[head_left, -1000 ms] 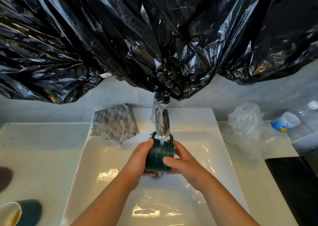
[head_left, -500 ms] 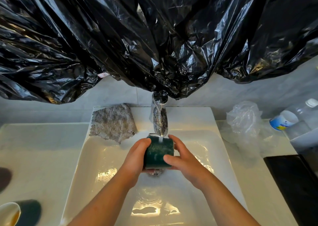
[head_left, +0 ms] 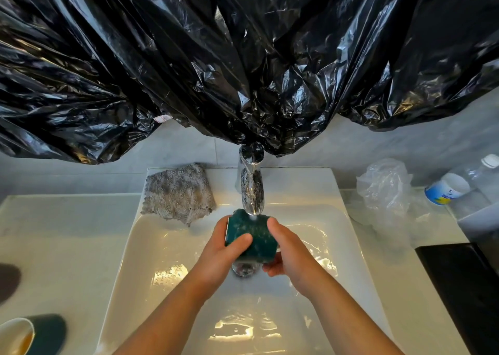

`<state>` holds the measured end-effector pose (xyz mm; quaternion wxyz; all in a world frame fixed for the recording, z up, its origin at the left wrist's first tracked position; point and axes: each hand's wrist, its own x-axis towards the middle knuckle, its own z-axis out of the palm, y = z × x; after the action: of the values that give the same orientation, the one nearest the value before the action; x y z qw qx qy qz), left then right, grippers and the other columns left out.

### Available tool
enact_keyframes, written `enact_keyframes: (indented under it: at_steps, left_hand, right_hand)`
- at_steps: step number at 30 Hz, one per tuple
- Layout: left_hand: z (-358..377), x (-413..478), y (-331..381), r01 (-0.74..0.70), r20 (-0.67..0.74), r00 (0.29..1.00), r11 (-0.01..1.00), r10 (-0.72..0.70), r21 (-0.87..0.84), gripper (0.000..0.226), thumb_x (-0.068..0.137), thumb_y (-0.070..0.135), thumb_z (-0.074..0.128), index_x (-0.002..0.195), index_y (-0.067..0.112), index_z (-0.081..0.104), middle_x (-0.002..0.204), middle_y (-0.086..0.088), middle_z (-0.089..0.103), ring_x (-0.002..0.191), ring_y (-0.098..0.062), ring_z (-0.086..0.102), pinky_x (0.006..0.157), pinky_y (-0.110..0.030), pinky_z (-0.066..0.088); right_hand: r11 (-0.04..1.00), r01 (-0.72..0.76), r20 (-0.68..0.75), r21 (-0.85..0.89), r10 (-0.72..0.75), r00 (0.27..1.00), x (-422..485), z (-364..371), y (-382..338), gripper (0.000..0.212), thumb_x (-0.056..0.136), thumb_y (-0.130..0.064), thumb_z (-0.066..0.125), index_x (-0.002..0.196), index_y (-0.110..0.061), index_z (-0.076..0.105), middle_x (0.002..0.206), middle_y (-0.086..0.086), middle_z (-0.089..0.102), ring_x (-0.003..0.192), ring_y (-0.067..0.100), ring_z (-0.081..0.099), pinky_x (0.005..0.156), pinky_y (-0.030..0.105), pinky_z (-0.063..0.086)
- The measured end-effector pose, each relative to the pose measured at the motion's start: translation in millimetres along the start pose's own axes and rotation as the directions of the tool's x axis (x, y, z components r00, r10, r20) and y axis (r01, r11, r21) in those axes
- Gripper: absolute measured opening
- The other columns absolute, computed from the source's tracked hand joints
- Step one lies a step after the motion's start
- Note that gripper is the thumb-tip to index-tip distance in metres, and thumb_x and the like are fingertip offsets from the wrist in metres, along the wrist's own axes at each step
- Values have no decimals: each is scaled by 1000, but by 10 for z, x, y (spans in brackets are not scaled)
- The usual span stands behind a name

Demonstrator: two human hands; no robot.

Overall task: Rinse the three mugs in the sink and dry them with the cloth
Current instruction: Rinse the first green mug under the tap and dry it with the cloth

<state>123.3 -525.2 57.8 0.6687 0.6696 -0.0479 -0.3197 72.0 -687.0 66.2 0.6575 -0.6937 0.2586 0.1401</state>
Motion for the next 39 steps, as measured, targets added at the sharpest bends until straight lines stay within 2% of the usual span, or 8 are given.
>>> enact_keyframes:
  at_steps: [5,9,14,20,23,28,35,39]
  left_hand:
    - [39,-2,1,38,-85,996,999,-40,-27,62,71,57,64,124,27,57,120,-8,70,110,-25,68,94,-45,58]
    - [82,41,-4,133,-154,977,988,-144,-81,45,90,58,55,120,25,63,109,-10,75,97,-28,74,64,-36,61]
    - [94,61,45,242,-203,949,970,-241,-20,44,102,61,35,110,30,65,103,-4,75,88,-22,75,59,-33,61]
    - [133,62,17,55,-334,942,980,12,190,25,108,38,37,106,38,62,105,-1,68,92,-20,70,60,-40,65]
    - [146,89,22,70,-378,926,989,-16,131,28,109,33,35,110,35,63,107,-3,67,96,-23,66,57,-41,64]
    - [118,57,54,256,-238,925,949,-296,-186,44,101,60,37,114,29,67,108,-10,74,93,-27,71,52,-29,55]
    - [27,-12,-21,198,-152,960,954,-235,-223,63,64,65,71,114,28,65,109,-8,72,94,-31,75,65,-46,62]
    - [-5,-4,-32,230,-186,947,956,-263,-185,55,67,57,66,114,29,63,116,-8,65,98,-30,70,59,-39,60]
  right_hand:
    - [1000,0,32,-12,0,999,-47,0,25,40,94,-69,34,109,-44,61,100,-14,72,95,7,69,76,19,55]
    - [996,71,90,54,-75,993,-61,10,48,64,73,-64,61,133,-58,42,128,-17,57,108,9,64,74,14,55]
    - [993,106,13,48,-107,994,-69,33,48,36,79,-56,58,115,-61,53,120,-10,62,105,13,65,70,15,55]
    - [986,149,-63,-71,-153,986,-100,121,-30,32,84,-57,54,114,-47,55,113,-9,64,98,5,65,64,12,53]
    - [977,176,-80,-122,-186,979,-98,148,18,22,101,-46,50,122,-49,48,126,-11,54,112,10,57,87,25,56]
    - [981,156,-111,-112,-168,979,-116,126,-24,22,107,-38,36,105,-53,51,118,-12,51,106,4,53,79,14,43]
    - [983,150,2,-107,-150,989,-141,32,-38,29,108,-37,33,121,-49,56,133,-13,58,125,10,55,109,37,45]
    - [737,419,-146,-531,-566,811,-210,-102,-490,47,104,-38,36,150,-29,38,153,-11,39,143,8,35,117,28,30]
